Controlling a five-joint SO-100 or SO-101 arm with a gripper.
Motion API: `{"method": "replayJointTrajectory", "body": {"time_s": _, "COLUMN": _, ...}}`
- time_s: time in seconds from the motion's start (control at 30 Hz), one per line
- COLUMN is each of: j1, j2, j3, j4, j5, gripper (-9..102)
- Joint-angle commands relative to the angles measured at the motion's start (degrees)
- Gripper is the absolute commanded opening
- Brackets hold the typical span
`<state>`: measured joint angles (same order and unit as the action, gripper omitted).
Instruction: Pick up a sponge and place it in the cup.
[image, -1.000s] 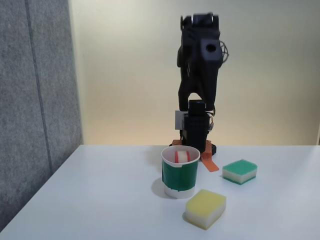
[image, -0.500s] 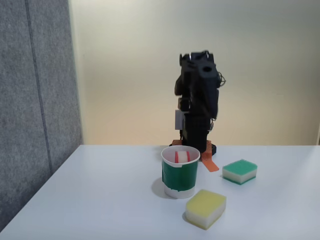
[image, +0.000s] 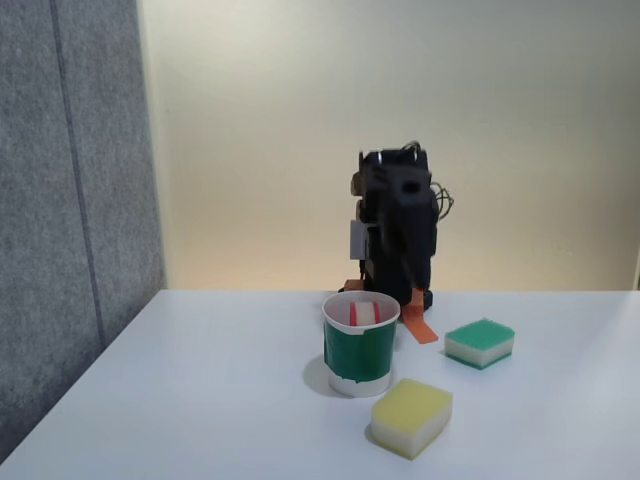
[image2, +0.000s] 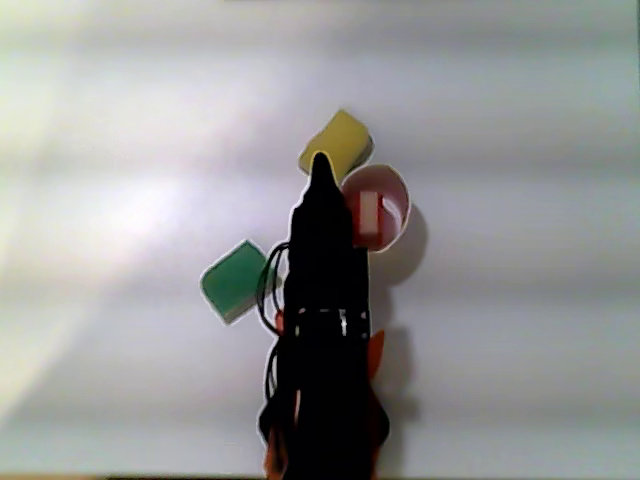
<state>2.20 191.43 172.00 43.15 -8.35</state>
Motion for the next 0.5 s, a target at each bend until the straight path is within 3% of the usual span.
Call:
{"method": "replayJointTrajectory", "body": {"time_s": 0.0, "j1": -0.3, "j2": 1.5, "j3": 3.0, "j4": -4.0, "j5": 0.0, "gripper": 0}}
{"method": "replayJointTrajectory", "body": {"time_s": 0.23, "j1": -0.7, "j2": 1.3, "j3": 12.5, "j4": -15.2, "j5": 1.3, "gripper": 0}}
{"method": "replayJointTrajectory", "body": {"time_s": 0.47, "j1": -1.0, "j2": 1.3, "j3": 13.2, "j4": -12.7, "j5": 0.7, "gripper": 0}}
